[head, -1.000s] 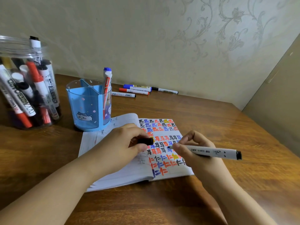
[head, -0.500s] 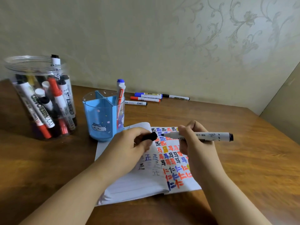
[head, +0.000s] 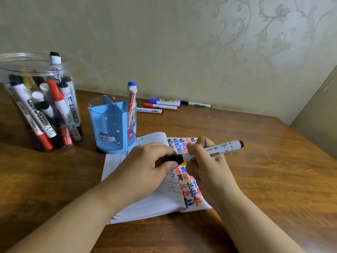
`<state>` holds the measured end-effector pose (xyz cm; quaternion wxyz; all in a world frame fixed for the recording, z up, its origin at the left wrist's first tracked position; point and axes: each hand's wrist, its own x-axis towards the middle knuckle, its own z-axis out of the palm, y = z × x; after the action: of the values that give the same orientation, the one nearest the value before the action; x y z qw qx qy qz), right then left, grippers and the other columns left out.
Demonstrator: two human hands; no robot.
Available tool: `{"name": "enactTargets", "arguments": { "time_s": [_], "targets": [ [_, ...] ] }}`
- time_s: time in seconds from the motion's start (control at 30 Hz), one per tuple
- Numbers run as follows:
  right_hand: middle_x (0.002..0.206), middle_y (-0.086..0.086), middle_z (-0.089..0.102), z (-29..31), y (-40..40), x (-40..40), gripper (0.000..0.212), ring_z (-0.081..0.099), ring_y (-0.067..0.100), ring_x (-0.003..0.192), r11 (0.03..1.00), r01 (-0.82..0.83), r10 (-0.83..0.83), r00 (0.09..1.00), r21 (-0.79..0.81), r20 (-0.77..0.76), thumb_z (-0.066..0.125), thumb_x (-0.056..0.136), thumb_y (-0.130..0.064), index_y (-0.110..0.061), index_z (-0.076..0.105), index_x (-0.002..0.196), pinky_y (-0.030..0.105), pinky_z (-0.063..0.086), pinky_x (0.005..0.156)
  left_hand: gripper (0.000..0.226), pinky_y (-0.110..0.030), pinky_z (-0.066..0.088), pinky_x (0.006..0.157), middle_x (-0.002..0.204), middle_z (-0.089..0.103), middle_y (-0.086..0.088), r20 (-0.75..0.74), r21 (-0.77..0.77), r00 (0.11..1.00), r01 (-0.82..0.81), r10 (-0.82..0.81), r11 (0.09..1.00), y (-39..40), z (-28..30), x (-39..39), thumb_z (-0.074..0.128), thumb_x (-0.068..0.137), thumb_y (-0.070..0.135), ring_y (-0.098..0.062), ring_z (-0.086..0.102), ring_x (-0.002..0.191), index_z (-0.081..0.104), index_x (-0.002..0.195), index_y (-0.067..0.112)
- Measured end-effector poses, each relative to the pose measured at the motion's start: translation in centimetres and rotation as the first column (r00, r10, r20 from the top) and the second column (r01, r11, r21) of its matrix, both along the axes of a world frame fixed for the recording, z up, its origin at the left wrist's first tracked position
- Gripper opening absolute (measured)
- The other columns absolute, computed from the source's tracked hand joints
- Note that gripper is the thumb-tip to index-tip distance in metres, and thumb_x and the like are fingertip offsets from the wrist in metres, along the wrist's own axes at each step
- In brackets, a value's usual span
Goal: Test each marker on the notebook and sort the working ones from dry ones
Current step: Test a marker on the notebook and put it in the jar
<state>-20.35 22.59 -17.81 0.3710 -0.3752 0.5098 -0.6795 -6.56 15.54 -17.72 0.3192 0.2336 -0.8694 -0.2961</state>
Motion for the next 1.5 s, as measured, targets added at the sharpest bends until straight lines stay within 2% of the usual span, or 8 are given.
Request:
{"name": "enactTargets", "arguments": {
  "time_s": [0.3,0.43,0.7,0.8,0.93,1.13,1.33,1.5],
  "targets": [
    [0.044,-0.006,0.032,-0.6,-0.4,0.3,0.039,0.024,0.01,0.041,0.997,0.037,-0.032,0.997,0.064,-0.068,0.063,0.086,-0.019,-0.025,0.044,0.053,0.026,0.023,0.047,0.015,-0.008,0.04,0.068,0.081,0.054,0.022,0.149,-0.033,0.989,-0.013,0.018,0.999,-0.5,0.1,0.0,0.056,0.089,0.024,0.004,0.053,0.084,0.064,0.102,0.028],
    [0.049,-0.003,0.039,1.7,0.3,0.8,0.038,0.032,0.008,0.045,0.994,0.026,-0.017,0.996,0.104,-0.086,0.062,0.068,-0.048,-0.012,0.06,0.078,0.022,0.029,0.049,0.014,-0.022,0.047,0.072,0.093,0.06,0.012,0.229,-0.046,0.966,-0.109,0.117,0.993,-0.6,1.8,0.8,0.052,0.092,0.029,-0.004,0.056,0.09,0.057,0.105,0.032],
    [0.058,0.002,0.055,4.7,2.0,7.4,0.038,0.045,0.013,0.052,0.969,-0.245,0.241,0.949,0.005,-0.204,0.048,0.081,-0.043,-0.015,0.066,0.1,0.025,0.039,0.054,0.022,-0.005,0.041,0.069,0.108,0.055,0.021,0.136,-0.195,0.92,-0.338,0.367,0.921,3.4,2.7,13.1,0.052,0.09,0.031,0.008,0.051,0.091,0.054,0.112,0.033],
    [0.062,0.002,0.059,4.1,2.7,13.2,0.04,0.049,0.014,0.053,0.894,-0.448,0.433,0.86,0.008,-0.27,0.047,0.08,-0.042,-0.013,0.066,0.1,0.023,0.042,0.052,0.02,0.001,0.038,0.073,0.099,0.049,0.03,0.105,-0.217,0.857,-0.475,0.505,0.853,6.6,1.0,20.4,0.052,0.091,0.03,0.013,0.048,0.087,0.054,0.11,0.032],
    [0.06,0.002,0.059,1.3,3.2,22.7,0.036,0.049,0.015,0.051,0.76,-0.649,0.634,0.732,0.025,-0.25,0.049,0.079,-0.039,-0.014,0.066,0.099,0.022,0.039,0.048,0.018,-0.015,0.044,0.074,0.1,0.057,0.023,0.107,-0.172,0.744,-0.64,0.659,0.749,10.9,-2.6,30.6,0.048,0.092,0.035,0.005,0.053,0.095,0.053,0.109,0.034],
    [0.062,0.005,0.06,-4.8,4.2,38.0,0.019,0.048,0.014,0.049,0.543,-0.822,0.83,0.492,0.175,-0.264,0.048,0.094,-0.019,-0.008,0.062,0.098,0.021,0.037,0.045,0.023,-0.023,0.047,0.067,0.089,0.055,0.022,0.191,-0.089,0.424,-0.89,0.885,0.446,18.3,-9.1,44.5,0.05,0.09,0.036,0.002,0.056,0.078,0.051,0.113,0.035],
    [0.067,0.005,0.06,-12.3,7.4,49.7,0.02,0.048,0.014,0.052,0.278,-0.852,0.959,0.219,0.443,-0.18,0.047,0.097,-0.018,-0.004,0.057,0.106,0.02,0.038,0.048,0.021,-0.028,0.045,0.071,0.087,0.056,0.017,0.246,0.047,0.11,-0.994,0.963,0.102,26.5,-13.7,53.8,0.054,0.089,0.027,-0.007,0.058,0.079,0.055,0.11,0.028],
    [0.075,-0.005,0.065,-18.5,8.8,53.9,0.034,0.054,0.008,0.055,0.128,-0.647,0.987,0.007,0.752,-0.162,0.048,0.097,-0.032,-0.018,0.045,0.129,0.018,0.042,0.048,0.022,-0.028,0.048,0.074,0.086,0.054,0.018,0.307,0.135,0.031,-0.991,0.951,-0.011,30.5,-15.9,56.1,0.057,0.089,0.022,-0.004,0.056,0.079,0.055,0.11,0.026]
  ]
}}
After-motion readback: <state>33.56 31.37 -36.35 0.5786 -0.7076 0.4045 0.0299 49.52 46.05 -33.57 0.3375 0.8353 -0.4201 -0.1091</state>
